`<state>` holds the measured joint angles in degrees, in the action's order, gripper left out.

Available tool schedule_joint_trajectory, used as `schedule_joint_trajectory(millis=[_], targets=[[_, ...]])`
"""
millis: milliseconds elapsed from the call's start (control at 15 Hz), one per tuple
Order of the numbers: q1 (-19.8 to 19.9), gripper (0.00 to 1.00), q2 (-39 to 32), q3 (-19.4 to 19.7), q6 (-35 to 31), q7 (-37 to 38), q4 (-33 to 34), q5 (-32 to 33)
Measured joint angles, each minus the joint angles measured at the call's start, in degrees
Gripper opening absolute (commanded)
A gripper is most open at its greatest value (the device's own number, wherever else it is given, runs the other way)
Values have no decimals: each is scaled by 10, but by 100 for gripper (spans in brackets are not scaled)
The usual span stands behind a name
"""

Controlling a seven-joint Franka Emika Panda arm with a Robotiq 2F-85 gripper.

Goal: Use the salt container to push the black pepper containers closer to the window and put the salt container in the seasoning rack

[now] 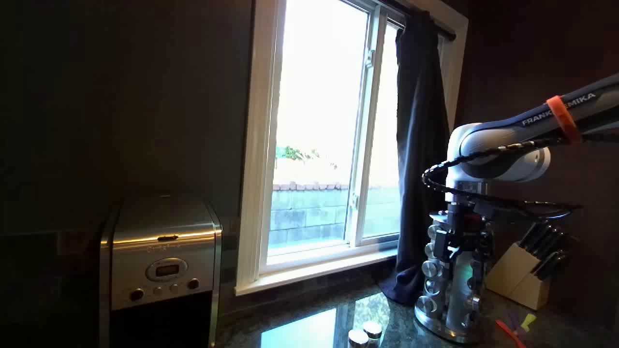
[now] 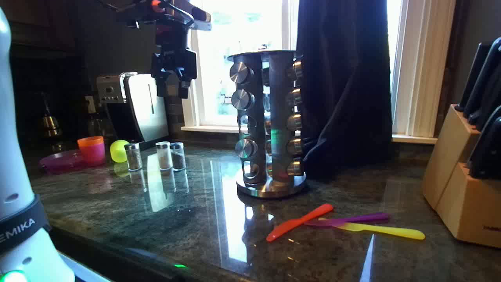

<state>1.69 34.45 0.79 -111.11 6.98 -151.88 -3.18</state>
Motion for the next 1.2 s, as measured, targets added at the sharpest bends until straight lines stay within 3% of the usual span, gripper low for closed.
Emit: schedule_joint_trajectory(millis=[600, 867, 1200], targets=[[0, 100, -2, -1, 0, 7, 1, -3], [-9, 100, -32, -28, 0, 98, 23, -81], [-43, 100, -92, -108, -23, 240, 50, -160]])
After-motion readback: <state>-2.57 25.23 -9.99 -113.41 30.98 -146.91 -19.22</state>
